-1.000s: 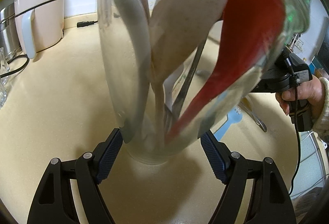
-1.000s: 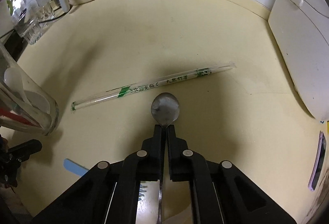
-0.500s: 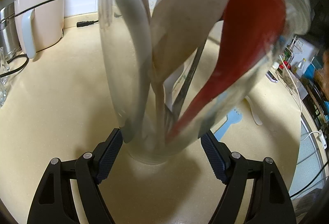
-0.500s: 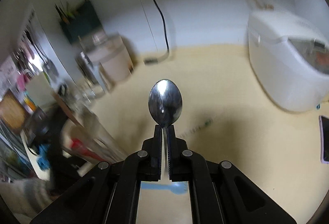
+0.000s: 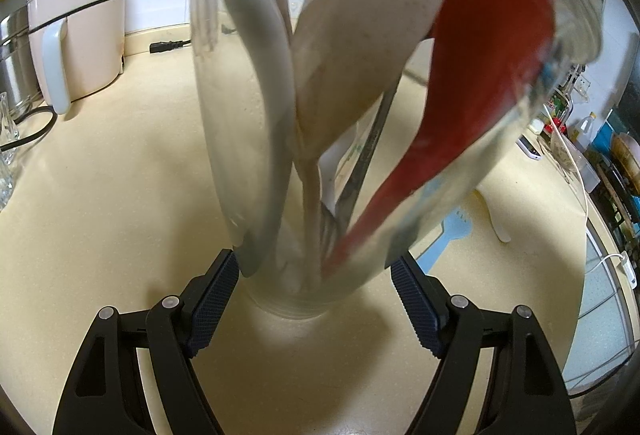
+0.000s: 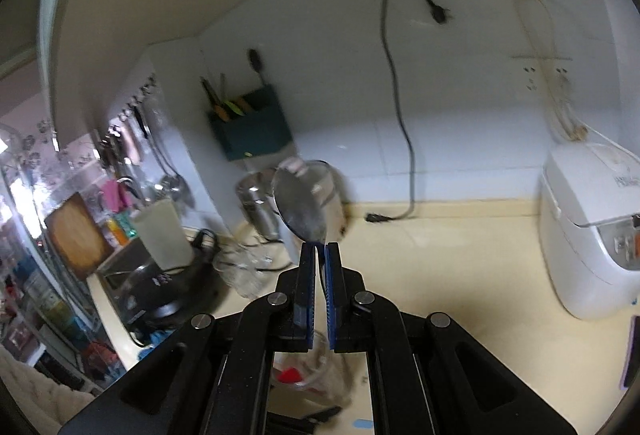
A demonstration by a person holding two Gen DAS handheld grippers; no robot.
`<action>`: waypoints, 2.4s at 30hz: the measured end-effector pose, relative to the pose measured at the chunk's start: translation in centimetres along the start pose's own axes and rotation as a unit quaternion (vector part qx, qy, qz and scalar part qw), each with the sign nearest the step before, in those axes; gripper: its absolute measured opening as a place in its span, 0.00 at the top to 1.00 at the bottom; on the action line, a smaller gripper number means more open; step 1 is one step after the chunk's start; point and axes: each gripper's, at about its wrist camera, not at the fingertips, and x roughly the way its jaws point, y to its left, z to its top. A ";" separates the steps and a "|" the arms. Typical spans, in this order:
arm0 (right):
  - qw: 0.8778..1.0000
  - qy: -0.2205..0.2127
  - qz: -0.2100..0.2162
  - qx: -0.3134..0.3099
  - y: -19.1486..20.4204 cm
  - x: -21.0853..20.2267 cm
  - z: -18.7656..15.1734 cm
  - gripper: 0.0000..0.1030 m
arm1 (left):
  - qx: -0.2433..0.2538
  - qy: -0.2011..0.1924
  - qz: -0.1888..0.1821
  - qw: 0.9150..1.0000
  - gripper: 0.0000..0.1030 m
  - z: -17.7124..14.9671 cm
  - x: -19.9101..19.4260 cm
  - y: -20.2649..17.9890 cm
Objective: Organize utensils
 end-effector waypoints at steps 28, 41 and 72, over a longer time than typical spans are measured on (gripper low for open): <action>0.996 0.092 0.001 0.011 0.5 6.3 -5.1 0.94 | 0.000 0.000 -0.002 1.000 0.21 0.0 0.1 -0.1; 0.993 0.092 -0.066 0.032 -2.9 2.8 -6.1 0.69 | 0.005 0.003 0.000 1.000 0.20 -0.2 0.2 -1.4; 0.911 0.296 -0.249 0.146 -17.7 7.8 -20.2 0.66 | 0.014 0.033 0.007 0.999 0.20 -0.4 1.0 -1.2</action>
